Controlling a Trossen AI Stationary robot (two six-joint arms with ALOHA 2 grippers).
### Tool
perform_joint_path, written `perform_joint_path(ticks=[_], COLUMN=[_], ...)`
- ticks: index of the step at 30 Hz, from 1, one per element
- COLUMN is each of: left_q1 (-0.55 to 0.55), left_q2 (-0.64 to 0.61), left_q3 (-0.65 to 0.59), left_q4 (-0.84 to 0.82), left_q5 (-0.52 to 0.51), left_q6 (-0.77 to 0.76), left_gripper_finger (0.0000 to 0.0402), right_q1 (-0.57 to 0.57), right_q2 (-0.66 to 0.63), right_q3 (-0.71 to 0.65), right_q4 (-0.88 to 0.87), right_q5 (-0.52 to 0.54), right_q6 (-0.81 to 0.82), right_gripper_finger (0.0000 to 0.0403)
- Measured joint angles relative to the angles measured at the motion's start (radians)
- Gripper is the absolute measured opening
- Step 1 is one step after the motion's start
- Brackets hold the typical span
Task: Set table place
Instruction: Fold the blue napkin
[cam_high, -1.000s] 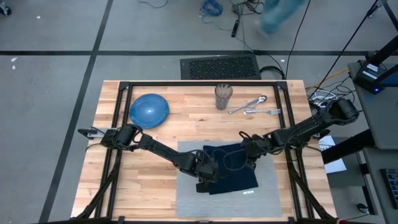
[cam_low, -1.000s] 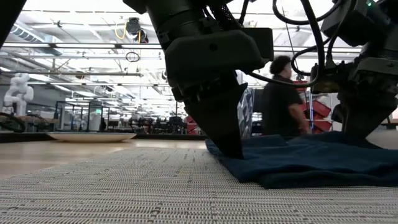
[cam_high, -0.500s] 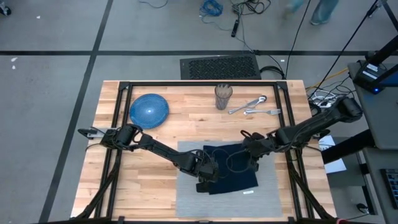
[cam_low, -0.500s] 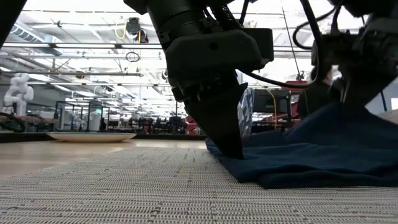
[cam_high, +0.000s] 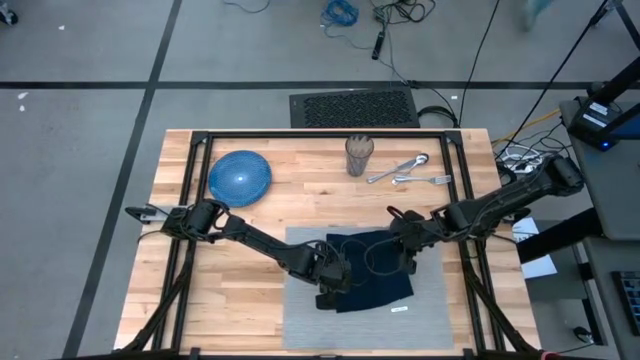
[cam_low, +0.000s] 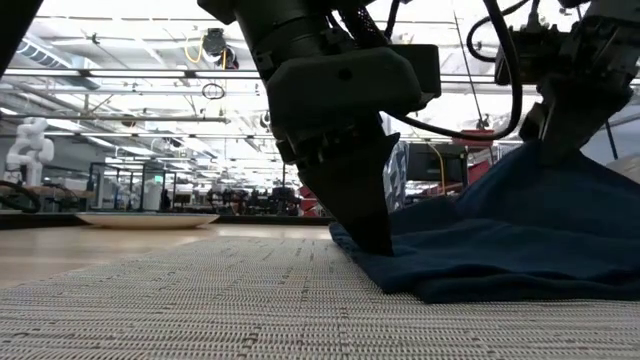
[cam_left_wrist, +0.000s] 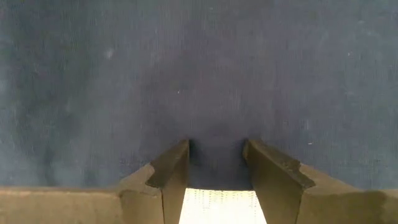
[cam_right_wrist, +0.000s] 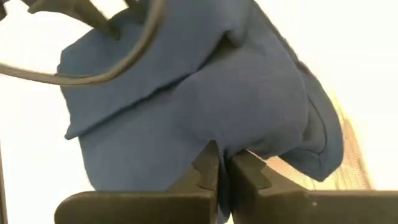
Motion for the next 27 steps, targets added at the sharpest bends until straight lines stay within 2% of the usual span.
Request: perform_joint_path(ticks=[6, 20, 27], left_q1=[-0.001, -0.005, -0.008], left_q2=[-0.022, -0.045, -0.144], left_q3=[-0.001, -0.001, -0.001], left_q4=[0.057, 0.039, 0.019], left_q5=[-0.039, -0.081, -0.140], left_q6=[0.025, 0.033, 0.053], left_gripper_finger=[0.0147, 0.0147, 0.0147], right_q1=[-0.032, -0.056, -0.075], right_q2=[0.040, 0.142, 0.142], right_q3=[0.000, 0.000, 0.010], right_q4=[0.016, 0.146, 0.175], right_q5=[-0.026, -0.065, -0.078], right_q6=[-0.005, -0.042, -0.053], right_gripper_finger=[0.0000, 0.0000, 0.0000])
